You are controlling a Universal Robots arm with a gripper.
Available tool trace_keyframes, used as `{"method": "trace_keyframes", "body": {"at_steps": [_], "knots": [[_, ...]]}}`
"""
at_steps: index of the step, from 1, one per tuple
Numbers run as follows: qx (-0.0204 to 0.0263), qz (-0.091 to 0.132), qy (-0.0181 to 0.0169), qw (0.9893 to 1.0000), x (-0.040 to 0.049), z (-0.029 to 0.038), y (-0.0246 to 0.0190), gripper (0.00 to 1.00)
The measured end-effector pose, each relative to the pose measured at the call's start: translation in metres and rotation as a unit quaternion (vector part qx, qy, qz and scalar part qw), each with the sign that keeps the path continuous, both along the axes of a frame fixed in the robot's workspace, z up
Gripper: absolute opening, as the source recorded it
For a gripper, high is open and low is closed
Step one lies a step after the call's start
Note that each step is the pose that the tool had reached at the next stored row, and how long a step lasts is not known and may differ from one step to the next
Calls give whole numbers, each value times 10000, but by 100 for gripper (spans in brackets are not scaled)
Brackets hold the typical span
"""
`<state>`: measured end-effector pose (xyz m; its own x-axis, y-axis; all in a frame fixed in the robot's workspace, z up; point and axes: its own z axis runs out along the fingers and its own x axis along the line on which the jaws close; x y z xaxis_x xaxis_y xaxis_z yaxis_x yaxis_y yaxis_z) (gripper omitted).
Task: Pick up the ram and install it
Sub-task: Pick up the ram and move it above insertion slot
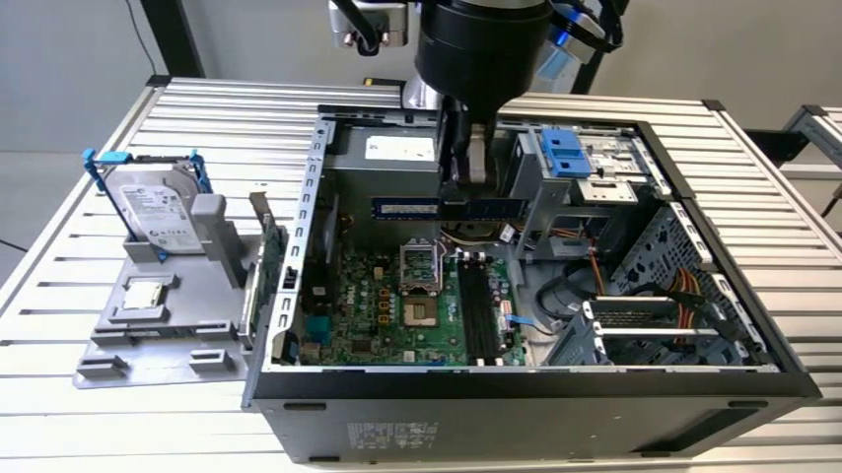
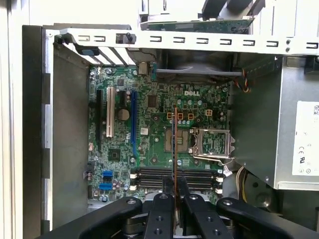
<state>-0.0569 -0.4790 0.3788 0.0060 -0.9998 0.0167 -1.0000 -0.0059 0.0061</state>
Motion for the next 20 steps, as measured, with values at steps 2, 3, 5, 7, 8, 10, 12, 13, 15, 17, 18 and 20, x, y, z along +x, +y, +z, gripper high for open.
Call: {"method": "trace_keyframes", "body": {"at_steps": [2, 3, 5, 7, 8, 10, 12, 13, 15, 17, 18, 20], "knots": [[0, -63, 0, 10000, 15, -2, 0, 0], [0, -91, 0, 10000, 23, -3, 0, 0], [0, -134, 0, 9999, 47, -4, 0, 0], [-1, -148, 0, 9999, 81, -3, 0, 0], [-1, -149, 0, 9999, 95, -3, 0, 0], [-1, -150, 0, 9999, 122, -3, 0, 0], [0, -150, 0, 9999, 145, -4, 0, 0], [0, -150, 0, 9999, 156, -4, 0, 0], [0, -150, 0, 9999, 183, -4, 0, 0], [-1, -151, 0, 9999, 209, -3, 0, 0], [0, -151, 0, 9999, 222, -4, 0, 0], [0, -150, 0, 9999, 250, -4, 0, 0]]}}
